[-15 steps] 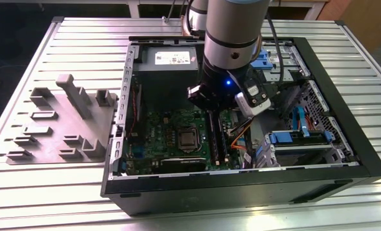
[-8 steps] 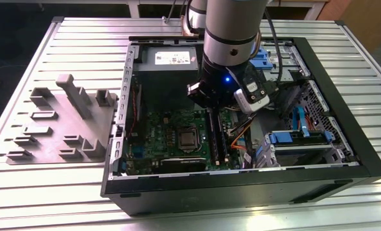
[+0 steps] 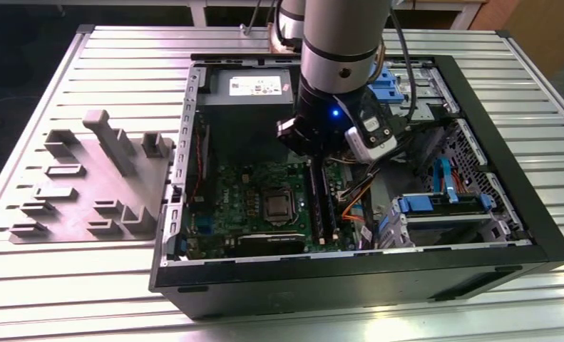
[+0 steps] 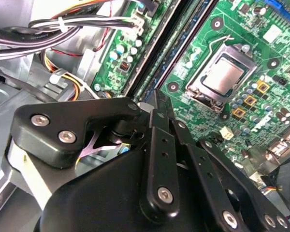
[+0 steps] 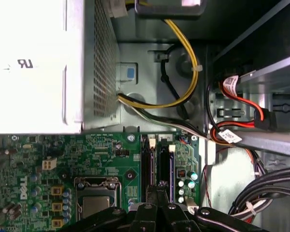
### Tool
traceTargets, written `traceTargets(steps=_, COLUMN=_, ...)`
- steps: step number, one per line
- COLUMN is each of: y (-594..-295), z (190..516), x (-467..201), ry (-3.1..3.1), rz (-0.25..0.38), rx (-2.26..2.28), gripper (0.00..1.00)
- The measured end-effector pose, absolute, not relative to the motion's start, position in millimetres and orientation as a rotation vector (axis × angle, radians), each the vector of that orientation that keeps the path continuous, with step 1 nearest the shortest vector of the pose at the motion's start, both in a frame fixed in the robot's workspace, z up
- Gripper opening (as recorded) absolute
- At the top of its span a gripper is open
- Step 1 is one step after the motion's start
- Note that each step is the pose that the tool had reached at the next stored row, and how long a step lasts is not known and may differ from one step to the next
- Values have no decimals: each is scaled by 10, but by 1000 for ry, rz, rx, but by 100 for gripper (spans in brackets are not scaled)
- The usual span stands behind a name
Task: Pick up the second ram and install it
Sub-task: 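Press down the second ram until it locks into place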
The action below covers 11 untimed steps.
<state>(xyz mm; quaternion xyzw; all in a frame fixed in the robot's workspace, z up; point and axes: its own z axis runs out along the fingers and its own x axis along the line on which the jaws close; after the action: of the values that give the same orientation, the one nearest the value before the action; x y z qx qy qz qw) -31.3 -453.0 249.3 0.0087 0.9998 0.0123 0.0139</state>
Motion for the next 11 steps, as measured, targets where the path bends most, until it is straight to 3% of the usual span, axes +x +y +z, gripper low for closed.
traceTargets(steps=11, y=-4495, z=2437, x=-313, ry=3114, rz=41, rx=27, gripper=10)
